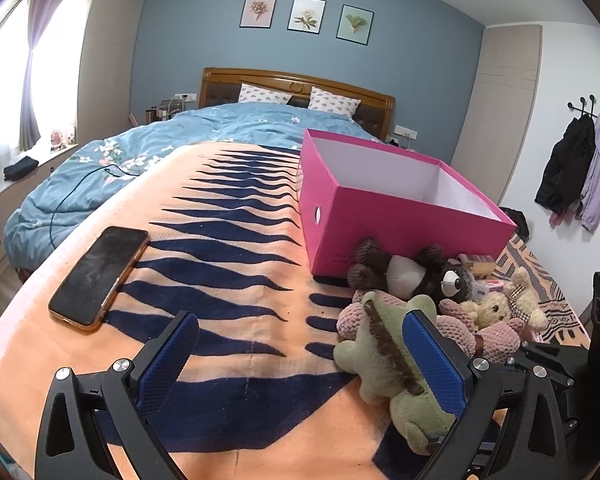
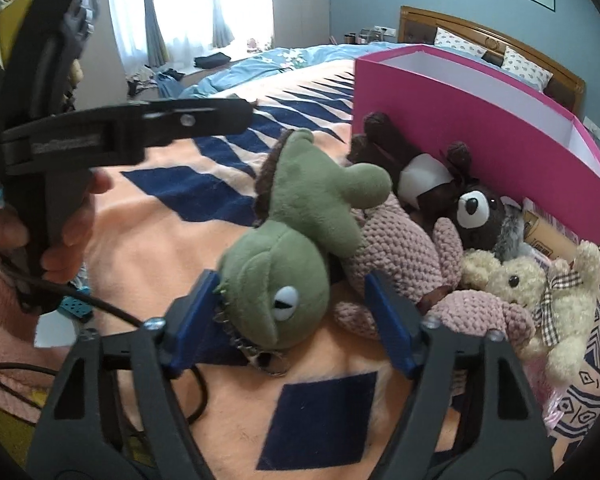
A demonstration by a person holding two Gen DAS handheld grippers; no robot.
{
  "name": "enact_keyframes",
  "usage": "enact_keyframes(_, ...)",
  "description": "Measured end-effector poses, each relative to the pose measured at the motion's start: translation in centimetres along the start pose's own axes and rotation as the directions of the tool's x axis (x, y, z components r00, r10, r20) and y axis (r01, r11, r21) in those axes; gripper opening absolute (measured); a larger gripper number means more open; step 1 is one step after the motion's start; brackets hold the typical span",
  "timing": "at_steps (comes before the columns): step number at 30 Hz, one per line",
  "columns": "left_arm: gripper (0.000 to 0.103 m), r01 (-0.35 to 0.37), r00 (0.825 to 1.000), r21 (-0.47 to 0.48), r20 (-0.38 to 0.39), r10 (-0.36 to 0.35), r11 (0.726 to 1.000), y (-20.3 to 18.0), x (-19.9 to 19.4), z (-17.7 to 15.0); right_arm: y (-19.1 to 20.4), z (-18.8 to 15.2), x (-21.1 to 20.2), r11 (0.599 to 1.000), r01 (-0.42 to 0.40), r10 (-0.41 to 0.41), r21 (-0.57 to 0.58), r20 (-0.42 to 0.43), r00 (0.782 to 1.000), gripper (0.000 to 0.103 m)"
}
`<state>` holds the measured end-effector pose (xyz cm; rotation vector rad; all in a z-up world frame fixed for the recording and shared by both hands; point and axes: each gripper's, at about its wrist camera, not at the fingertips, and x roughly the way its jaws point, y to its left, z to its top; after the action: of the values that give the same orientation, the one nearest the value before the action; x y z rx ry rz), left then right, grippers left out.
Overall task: Organize objects
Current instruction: 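Grasp the green plush dinosaur with the right gripper and lift it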
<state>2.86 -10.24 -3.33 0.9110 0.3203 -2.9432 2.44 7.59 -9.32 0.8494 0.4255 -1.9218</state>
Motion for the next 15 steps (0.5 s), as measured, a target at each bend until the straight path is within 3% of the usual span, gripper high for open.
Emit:
enact_keyframes(9,0.103,-0.001,1.000,0.034,-0.001,0.001,0.999,-0.2,-0.2,-0.2,0.2,-0.2,1.3,0.998,-0.063,0.063,0.015,-0.034,0.997,0.056)
enact_keyframes(15,0.103,0.051,0.999,0.078,0.015,-0.052,0.996,-1.1,-0.4,0.2,-2.8,1.9,-2.6,0.993,-0.106,0.103,0.060,0.051,0.993,0.054)
